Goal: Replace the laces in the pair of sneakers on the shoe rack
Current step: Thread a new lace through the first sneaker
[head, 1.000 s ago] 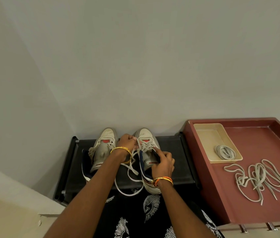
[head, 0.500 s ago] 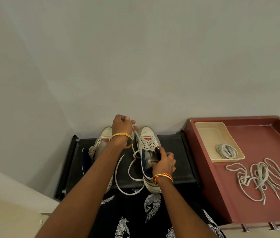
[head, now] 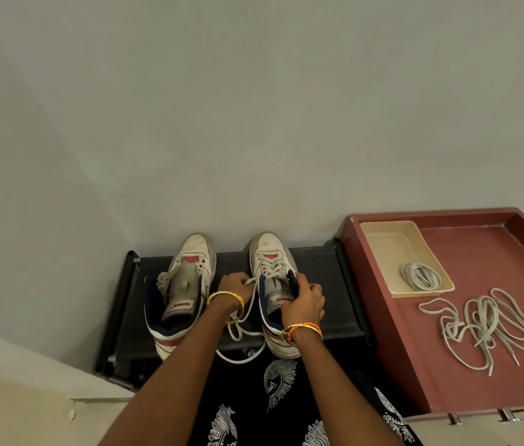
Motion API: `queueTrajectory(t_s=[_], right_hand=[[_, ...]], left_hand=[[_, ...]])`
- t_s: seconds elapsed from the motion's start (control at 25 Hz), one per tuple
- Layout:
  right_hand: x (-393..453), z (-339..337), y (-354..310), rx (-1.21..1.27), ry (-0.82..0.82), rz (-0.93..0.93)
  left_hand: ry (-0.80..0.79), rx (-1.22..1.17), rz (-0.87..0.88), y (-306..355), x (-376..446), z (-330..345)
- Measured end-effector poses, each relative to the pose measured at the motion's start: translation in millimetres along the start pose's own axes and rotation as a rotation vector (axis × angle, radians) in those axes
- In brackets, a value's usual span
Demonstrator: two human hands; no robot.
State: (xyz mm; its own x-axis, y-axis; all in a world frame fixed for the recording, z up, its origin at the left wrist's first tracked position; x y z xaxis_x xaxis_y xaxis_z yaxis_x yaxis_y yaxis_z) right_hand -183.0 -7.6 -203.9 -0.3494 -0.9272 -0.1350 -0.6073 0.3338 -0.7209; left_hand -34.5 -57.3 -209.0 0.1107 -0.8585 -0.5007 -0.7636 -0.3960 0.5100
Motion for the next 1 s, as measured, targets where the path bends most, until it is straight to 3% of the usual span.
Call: queueTrajectory(t_s=[0.08,0.2,0.36,0.52,0.6,0.8,1.0], right_hand=[[1,1,3,0.013,-0.014,0.017],[3,-2,4,0.090,-0.030,0.048],[-8,-32,-25,0.436,0.019,-0.084],[-33,-74,-97,0.813,-0.209,-0.381],[-41,-89,-120,0.915,-0.290,-0.431],[-27,-118,-100,0.821,-0.185,-0.413],[-12,-131,-49,0.614,-0.135,-0.337]], left_hand=[[0.026,-0.077,-0.048,7,-2,-16],[-0.079,-0.466,-0.126,29,-23,-48],[-0.181,-0.660,0.111,76,-77,-83],[-0.267,-0.664,0.340,108,-128,-95],[-0.256,-0.699,0.384,111,-139,-99],[0.043,-1.025,0.190,65,-121,-120],[0.084,-1.156,-0.023,-2,-106,-112]])
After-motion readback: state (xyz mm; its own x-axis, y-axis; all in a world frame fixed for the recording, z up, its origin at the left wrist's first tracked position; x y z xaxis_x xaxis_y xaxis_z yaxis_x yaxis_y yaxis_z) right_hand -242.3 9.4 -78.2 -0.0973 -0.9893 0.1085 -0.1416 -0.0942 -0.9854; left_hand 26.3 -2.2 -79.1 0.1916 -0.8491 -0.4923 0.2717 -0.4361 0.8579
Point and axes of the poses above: each hand's wrist, its own x-axis towards the middle knuckle, its own z-axis out of the palm, y = z × x, the point moved 5 cm from there along x, towards the middle knuckle, and after that the axes turned 5 degrees about -z, right-handed, at the moved point
